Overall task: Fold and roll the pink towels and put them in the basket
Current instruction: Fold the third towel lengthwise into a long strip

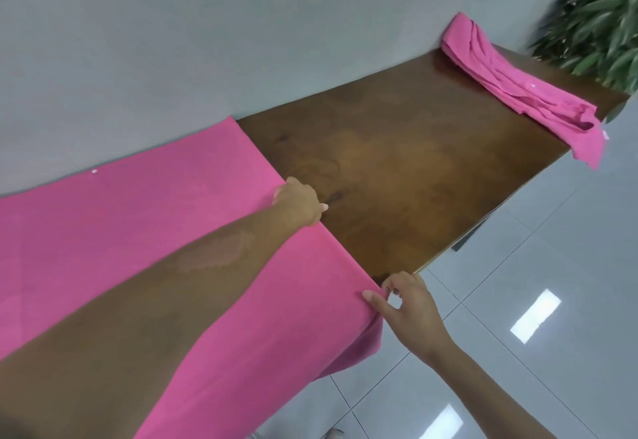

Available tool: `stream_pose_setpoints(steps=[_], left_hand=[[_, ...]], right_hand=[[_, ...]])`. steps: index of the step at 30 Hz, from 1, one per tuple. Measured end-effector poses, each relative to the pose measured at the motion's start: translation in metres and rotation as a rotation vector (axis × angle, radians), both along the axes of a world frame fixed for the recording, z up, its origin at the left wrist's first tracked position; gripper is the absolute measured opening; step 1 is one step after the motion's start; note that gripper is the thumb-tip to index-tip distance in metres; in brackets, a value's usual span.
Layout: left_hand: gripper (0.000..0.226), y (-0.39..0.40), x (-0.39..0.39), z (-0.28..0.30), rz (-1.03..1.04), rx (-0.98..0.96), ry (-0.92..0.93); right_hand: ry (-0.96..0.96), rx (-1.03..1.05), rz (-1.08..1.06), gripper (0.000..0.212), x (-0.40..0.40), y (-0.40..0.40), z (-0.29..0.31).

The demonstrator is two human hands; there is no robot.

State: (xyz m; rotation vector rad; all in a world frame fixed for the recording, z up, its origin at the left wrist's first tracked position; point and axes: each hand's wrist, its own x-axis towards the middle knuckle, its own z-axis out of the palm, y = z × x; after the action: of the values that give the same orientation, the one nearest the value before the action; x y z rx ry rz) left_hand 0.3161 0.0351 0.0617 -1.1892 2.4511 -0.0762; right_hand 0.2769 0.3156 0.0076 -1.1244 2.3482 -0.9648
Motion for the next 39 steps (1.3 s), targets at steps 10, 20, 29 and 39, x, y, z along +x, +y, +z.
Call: stream_pose_setpoints(steps=[10, 20, 29, 39], left_hand=[[0.032, 0.02, -0.012, -0.009, -0.006, -0.106, -0.245], [0.032, 0.019, -0.013, -0.012, 0.045, -0.138, -0.137], [0.029, 0.019, -0.015, -0.003, 0.13, -0.141, -0.091], [0.016, 0.006, 0.0, -0.002, 0.252, -0.047, 0.263]], right_hand=[[-0.088, -0.053, 0.014, 0.023, 0.012, 0.017, -0.035], [-0.239, -0.017, 0.104, 0.037, -0.015, 0.044, -0.078], [-0.514, -0.098, 0.083, 0.034, -0.009, 0.02, -0.065], [-0.412, -0.159, -0.028, 0.023, 0.016, 0.035, -0.053]])
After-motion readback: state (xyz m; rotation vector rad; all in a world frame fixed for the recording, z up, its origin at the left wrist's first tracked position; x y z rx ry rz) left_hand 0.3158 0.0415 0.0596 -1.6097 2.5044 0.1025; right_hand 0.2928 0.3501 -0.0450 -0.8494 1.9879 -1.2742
